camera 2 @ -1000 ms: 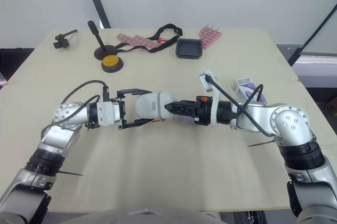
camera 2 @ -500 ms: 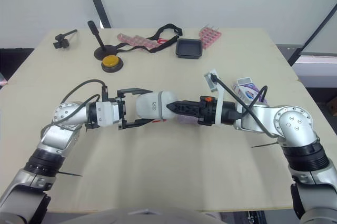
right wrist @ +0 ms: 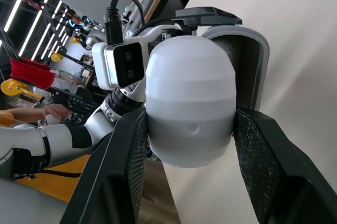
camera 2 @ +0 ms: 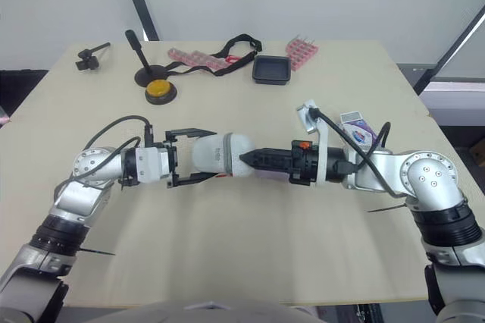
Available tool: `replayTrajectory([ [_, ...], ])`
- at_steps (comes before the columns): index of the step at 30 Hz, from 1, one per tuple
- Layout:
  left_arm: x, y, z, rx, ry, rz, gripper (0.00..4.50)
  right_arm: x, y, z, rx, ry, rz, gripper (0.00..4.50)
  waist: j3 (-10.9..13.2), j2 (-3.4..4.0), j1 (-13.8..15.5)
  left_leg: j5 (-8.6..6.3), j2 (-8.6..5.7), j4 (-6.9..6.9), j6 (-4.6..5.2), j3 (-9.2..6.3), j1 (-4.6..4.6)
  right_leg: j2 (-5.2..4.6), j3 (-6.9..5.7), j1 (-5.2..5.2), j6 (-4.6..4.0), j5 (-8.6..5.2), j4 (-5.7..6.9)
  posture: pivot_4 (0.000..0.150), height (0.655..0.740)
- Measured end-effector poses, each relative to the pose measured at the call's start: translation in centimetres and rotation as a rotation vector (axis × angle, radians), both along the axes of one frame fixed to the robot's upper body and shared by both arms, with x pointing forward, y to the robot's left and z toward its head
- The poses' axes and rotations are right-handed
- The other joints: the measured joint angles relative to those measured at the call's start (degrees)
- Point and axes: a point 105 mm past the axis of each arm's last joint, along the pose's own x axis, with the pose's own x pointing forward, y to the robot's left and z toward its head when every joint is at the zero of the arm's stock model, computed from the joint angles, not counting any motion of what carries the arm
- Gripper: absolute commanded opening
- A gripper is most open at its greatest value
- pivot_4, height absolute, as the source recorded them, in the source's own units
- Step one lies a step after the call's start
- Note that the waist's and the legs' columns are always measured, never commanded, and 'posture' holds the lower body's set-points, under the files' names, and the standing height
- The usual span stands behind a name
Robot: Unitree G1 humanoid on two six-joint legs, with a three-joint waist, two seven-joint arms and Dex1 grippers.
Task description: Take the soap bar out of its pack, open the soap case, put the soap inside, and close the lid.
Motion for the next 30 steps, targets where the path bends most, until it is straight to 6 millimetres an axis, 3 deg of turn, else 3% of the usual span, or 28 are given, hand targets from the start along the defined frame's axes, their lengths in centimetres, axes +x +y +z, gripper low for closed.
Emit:
replayTrajectory([
  [7,0.0,0.1,-0.4,0.010,0.031,0.007,3.47,-0.1,-1.6,-0.3,-0.027,0.019,-0.024,2.01,0.0,-0.02,0.4,0.00,0.00,0.00,0.01,0.00,-0.04,-0.02,-0.01,0.01,0.00,0.00,-0.05,0.150,0.7291],
  [14,0.1,0.2,-0.7,0.009,0.078,0.015,3.47,2.6,-9.0,-2.4,-0.297,0.012,-0.282,2.01,0.0,-0.07,0.2,0.00,-0.01,0.02,0.02,0.00,-0.10,-0.04,0.01,0.02,-0.02,-0.01,-0.16,0.150,0.7291],
  [17,0.0,0.3,-0.9,0.003,0.102,0.020,3.47,3.3,-12.3,-3.4,-0.538,-0.054,-0.344,2.01,0.0,-0.07,0.2,0.00,-0.01,0.01,0.02,0.00,-0.12,-0.03,-0.01,0.02,-0.02,-0.01,-0.20,0.150,0.7291],
  [20,0.0,0.3,-1.0,0.003,0.110,0.022,3.47,3.0,-15.0,-4.9,-0.839,-0.150,-0.287,2.01,0.1,-0.13,0.1,0.00,0.02,0.01,0.03,0.00,-0.13,-0.03,-0.04,0.02,-0.02,-0.01,-0.21,0.150,0.7291],
  [24,-0.1,0.2,-1.0,0.004,0.112,0.021,3.47,2.7,-15.3,-6.9,-0.962,-0.207,-0.165,2.01,0.1,-0.19,-0.2,0.00,0.02,0.04,0.05,0.01,-0.13,-0.04,-0.02,0.01,-0.10,-0.05,-0.20,0.150,0.7291],
  [30,-0.1,0.1,-0.9,0.001,0.112,0.019,3.47,4.8,-14.2,-8.0,-1.000,-0.314,-0.096,2.01,0.1,-0.18,-1.1,0.02,0.02,0.10,0.07,0.01,-0.12,-0.04,-0.01,-0.01,-0.31,-0.16,-0.05,0.150,0.7291],
])
